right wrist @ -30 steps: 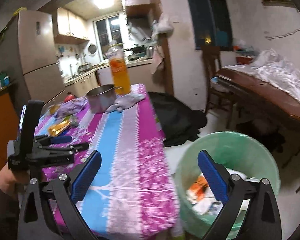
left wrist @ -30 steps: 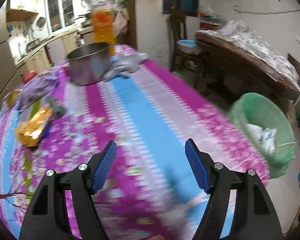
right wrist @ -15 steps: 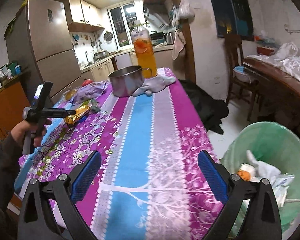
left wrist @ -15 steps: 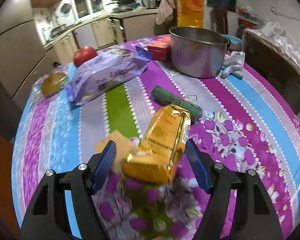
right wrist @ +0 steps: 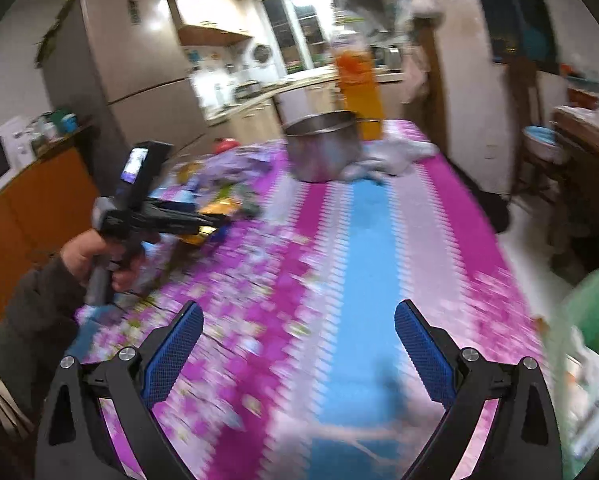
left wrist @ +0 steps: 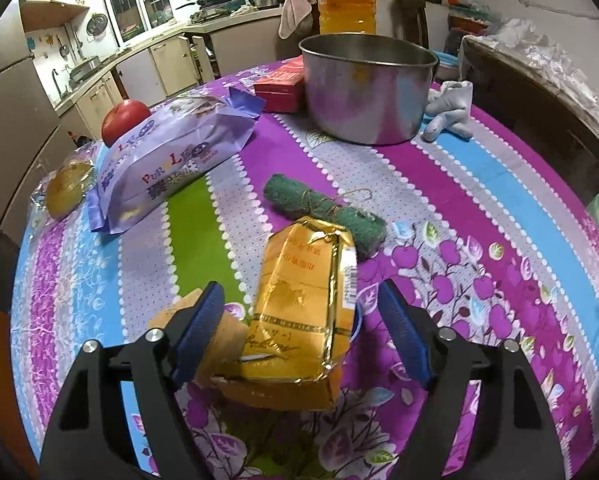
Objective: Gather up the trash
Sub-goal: 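Swing both open tools back over the table, then grasp the blue bottle cap with the left tool while the right tool grasps the gold packet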
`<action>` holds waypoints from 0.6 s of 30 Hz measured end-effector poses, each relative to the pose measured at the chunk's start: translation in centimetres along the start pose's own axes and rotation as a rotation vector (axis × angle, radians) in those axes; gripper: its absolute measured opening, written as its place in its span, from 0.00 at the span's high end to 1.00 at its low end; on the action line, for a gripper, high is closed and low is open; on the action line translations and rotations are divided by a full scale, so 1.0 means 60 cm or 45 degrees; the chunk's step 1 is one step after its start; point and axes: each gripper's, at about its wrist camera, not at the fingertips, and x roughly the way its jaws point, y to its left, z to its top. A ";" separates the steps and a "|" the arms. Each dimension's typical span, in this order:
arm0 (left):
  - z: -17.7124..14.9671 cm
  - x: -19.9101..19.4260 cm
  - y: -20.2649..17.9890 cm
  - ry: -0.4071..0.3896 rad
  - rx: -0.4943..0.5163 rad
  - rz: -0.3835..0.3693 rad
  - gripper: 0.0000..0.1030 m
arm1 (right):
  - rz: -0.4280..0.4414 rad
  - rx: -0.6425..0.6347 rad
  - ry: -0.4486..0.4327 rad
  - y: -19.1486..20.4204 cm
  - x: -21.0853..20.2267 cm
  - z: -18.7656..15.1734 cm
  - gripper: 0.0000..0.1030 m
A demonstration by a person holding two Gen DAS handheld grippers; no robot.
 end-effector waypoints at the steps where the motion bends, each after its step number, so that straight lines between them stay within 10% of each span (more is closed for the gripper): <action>1: -0.001 -0.001 0.001 0.002 0.002 0.008 0.32 | 0.018 -0.004 0.003 0.009 0.009 0.006 0.07; 14: -0.014 -0.034 0.054 -0.037 -0.121 -0.054 0.97 | 0.159 -0.095 0.162 0.093 0.197 0.087 0.12; 18: -0.024 -0.058 0.077 -0.074 -0.156 -0.049 1.00 | 0.175 -0.149 0.197 0.111 0.233 0.087 0.18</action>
